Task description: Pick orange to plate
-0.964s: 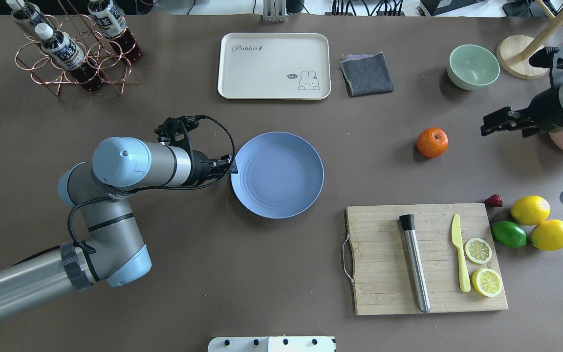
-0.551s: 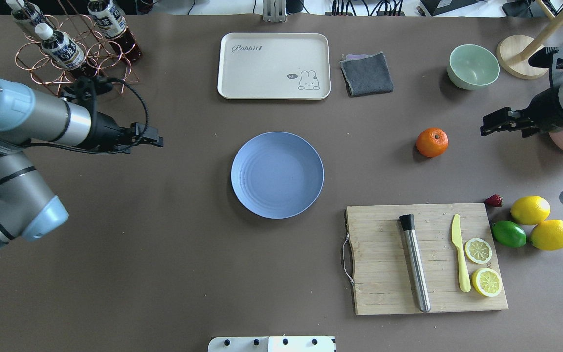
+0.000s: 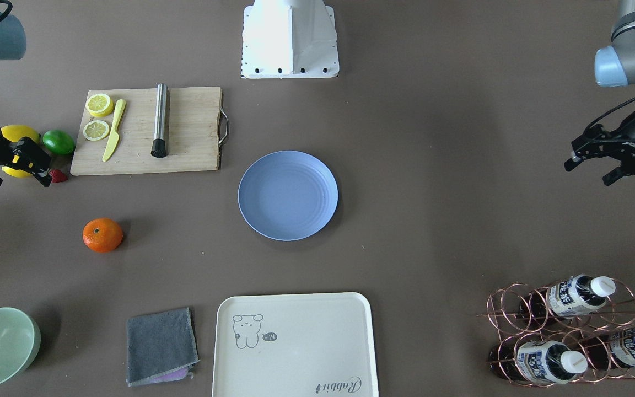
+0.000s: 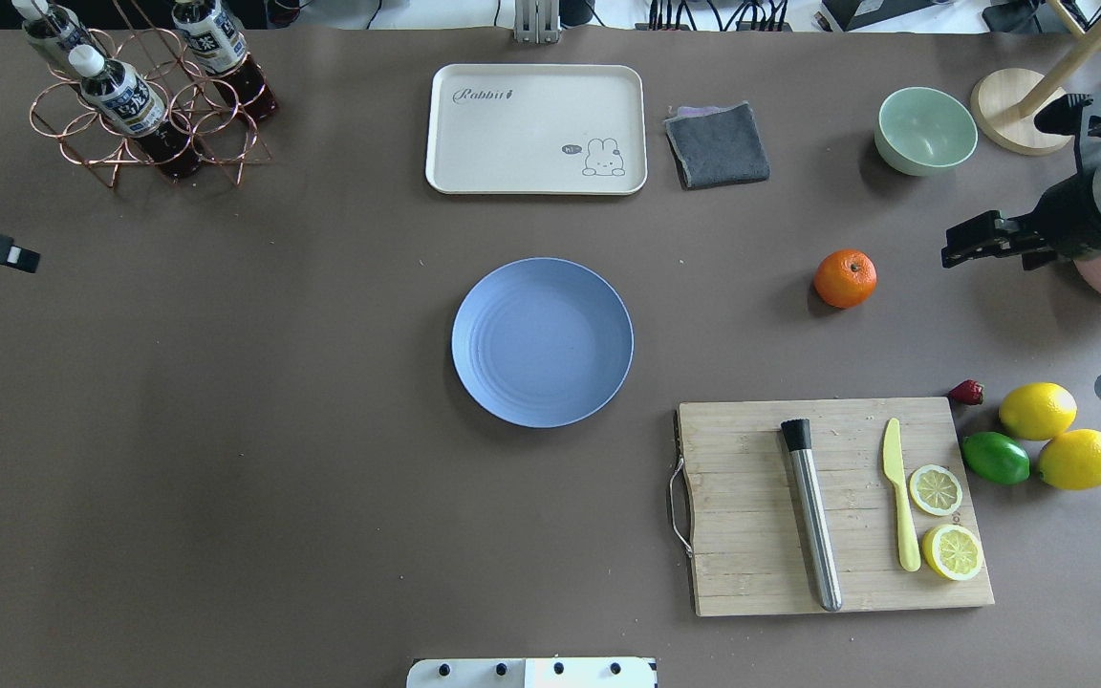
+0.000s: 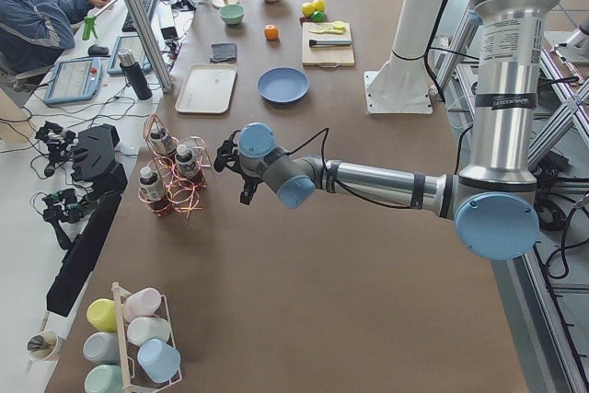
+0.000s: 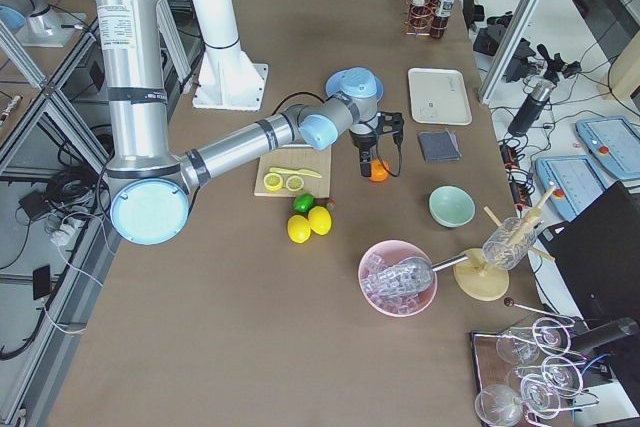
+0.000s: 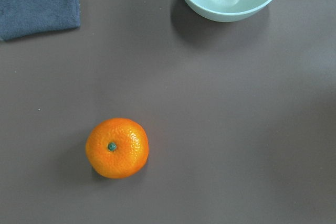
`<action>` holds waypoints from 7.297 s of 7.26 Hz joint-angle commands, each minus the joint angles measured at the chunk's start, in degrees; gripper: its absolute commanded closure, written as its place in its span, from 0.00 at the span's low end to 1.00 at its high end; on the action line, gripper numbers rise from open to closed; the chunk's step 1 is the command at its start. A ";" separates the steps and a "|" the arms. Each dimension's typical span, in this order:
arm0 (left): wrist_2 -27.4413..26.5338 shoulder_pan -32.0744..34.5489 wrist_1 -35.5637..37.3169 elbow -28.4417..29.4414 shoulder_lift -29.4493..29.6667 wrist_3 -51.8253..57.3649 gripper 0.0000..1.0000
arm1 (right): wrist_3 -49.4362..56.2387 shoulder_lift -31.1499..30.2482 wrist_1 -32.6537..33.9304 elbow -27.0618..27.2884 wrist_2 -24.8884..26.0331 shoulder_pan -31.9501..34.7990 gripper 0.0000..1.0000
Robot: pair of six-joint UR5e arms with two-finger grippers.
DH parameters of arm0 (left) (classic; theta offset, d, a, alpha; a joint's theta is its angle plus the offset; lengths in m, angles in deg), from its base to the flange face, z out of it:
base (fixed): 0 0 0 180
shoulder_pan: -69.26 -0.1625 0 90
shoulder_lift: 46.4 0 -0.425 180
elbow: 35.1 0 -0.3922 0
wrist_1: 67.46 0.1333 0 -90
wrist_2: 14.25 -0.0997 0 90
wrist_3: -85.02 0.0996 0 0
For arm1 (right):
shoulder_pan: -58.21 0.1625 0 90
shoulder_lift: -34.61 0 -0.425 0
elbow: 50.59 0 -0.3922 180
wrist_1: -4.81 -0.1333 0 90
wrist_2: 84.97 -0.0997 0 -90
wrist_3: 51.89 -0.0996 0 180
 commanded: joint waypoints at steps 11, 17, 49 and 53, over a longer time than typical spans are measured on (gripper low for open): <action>-5.33 20.15 36.52 -1.93 -3.43 38.92 0.02 | -3.77 17.22 -0.09 -19.58 1.93 -6.24 0.01; -5.33 20.06 36.17 -1.85 -3.78 38.92 0.02 | -5.44 17.24 -8.26 -26.28 5.53 -10.54 0.01; -5.24 19.62 36.08 -1.93 -5.54 39.01 0.02 | 40.25 8.07 29.36 -4.66 -7.90 16.22 0.00; -5.24 19.62 36.17 -1.93 -5.45 39.01 0.02 | 53.00 -6.81 29.01 -5.54 -7.56 28.45 0.00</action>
